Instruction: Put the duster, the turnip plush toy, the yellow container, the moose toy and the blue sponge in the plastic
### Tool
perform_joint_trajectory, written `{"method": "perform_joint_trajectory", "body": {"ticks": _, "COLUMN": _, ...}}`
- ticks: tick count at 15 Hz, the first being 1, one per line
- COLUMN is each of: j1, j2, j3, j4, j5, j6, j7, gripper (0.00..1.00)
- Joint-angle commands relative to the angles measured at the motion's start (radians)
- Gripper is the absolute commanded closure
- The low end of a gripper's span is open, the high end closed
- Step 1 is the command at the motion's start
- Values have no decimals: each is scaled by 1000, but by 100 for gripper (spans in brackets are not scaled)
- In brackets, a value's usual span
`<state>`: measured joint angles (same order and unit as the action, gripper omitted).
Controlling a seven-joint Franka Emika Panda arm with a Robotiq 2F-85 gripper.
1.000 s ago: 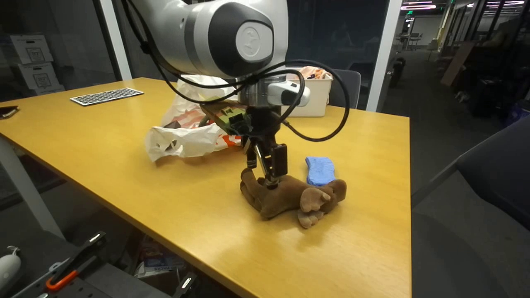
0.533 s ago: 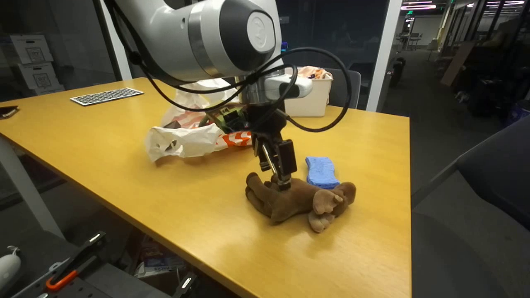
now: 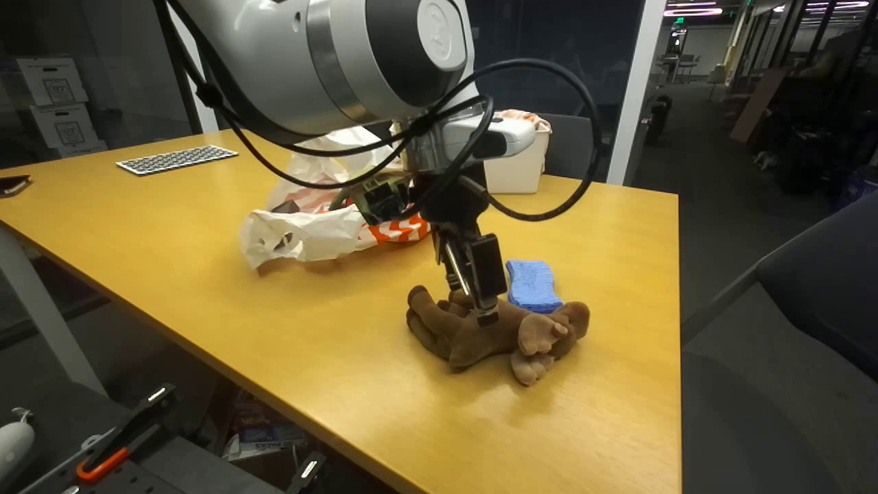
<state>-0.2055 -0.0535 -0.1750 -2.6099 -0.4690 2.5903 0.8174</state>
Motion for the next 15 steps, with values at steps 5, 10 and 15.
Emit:
{"method": "perform_joint_trajectory", "body": {"ticks": 5, "j1": 5, "j2": 98, "j3": -16, "j4": 31, "j5": -62, "j6": 71, "j7": 59, "gripper": 51}}
{"method": "perform_joint_trajectory", "body": {"ticks": 10, "j1": 17, "j2": 74, "j3": -18, "j4": 31, "j5": -93, "j6": 72, "j7": 79, "gripper": 84}}
{"method": "perform_joint_trajectory", "body": {"ticks": 15, "j1": 26, "j2": -73, "j3": 1, "j4": 6, "j5": -201, "j6": 52, "j7": 148, "gripper": 86}}
